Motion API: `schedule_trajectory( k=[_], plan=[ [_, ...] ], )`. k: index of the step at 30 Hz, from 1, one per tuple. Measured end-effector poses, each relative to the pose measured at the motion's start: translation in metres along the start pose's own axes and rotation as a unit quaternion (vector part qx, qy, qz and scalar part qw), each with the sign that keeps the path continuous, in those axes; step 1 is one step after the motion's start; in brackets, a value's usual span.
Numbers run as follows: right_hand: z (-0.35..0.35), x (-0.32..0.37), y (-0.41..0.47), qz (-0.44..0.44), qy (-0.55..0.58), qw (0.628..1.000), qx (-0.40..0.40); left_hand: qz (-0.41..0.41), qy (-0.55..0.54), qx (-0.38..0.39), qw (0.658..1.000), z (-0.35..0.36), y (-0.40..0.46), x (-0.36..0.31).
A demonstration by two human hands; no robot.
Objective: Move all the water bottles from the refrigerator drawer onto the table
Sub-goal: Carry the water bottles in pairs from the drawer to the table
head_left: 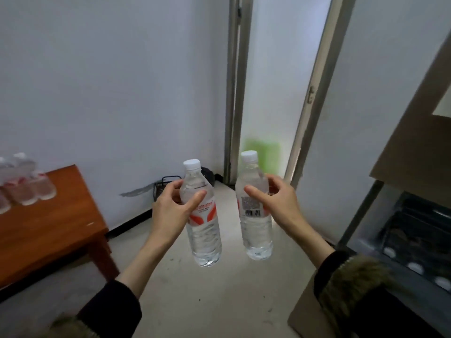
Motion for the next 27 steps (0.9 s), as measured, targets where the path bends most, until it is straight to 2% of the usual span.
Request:
schedule_trajectory(
  k=[8,13,20,27],
  plan=[
    [0.214,0.088,-0.003,-0.044,0.031,0.991,0.12,-0.032,0.07,-0.11,0.991,-0.22,0.016,0.043],
    [0.325,0.137,-0.006,-0.09,0.01,0.975,0.204,-0.064,0.087,-0.181,0.978,-0.332,0.017,0.065],
    [0.457,0.184,0.004,-0.147,-0.043,0.946,0.284,-0.1,0.093,-0.246,0.96,-0.438,0.037,0.095],
    [0.58,0.208,0.038,-0.165,-0.076,0.925,0.334,-0.145,0.134,-0.261,0.945,-0.518,0.094,0.141]
  ],
)
Point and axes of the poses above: each hand's wrist, its own y-axis towards the middle knuckle, its own z-axis out of the palm, x = y × z, the point moved 6 cm from there along y, towards the middle knuckle, and after that the axes turned 11 degrees about -y, right-handed, at the moved point
